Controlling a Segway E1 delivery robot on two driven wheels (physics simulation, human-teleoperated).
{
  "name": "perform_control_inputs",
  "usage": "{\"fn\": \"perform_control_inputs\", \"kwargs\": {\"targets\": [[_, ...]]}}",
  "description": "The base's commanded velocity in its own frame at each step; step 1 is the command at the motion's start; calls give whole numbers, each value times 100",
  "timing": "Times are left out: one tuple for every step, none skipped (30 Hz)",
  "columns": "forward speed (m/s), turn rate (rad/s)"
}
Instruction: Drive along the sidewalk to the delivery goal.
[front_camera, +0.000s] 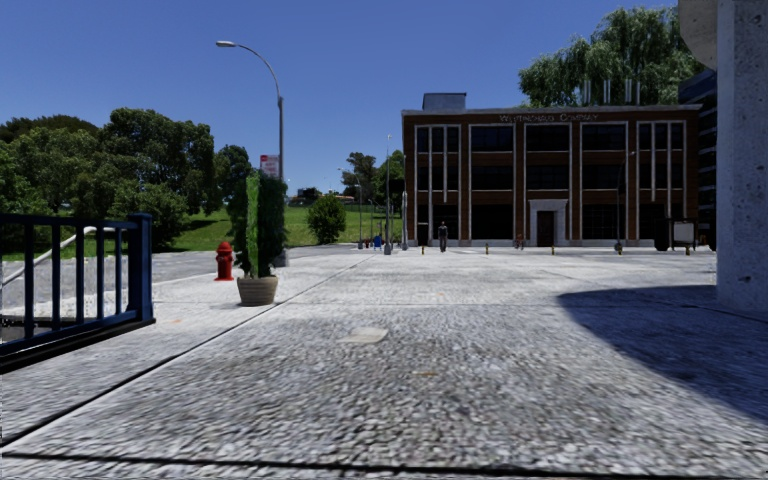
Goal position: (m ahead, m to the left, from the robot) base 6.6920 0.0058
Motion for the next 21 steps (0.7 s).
{"fn": "perform_control_inputs", "kwargs": {"targets": [[200,0],[200,0],[200,0],[200,0],[200,0],[200,0],[200,0],[200,0],[200,0],[200,0],[200,0],[200,0],[200,0],[200,0],[200,0],[200,0],[200,0],[200,0],[200,0],[200,0],[200,0]]}}
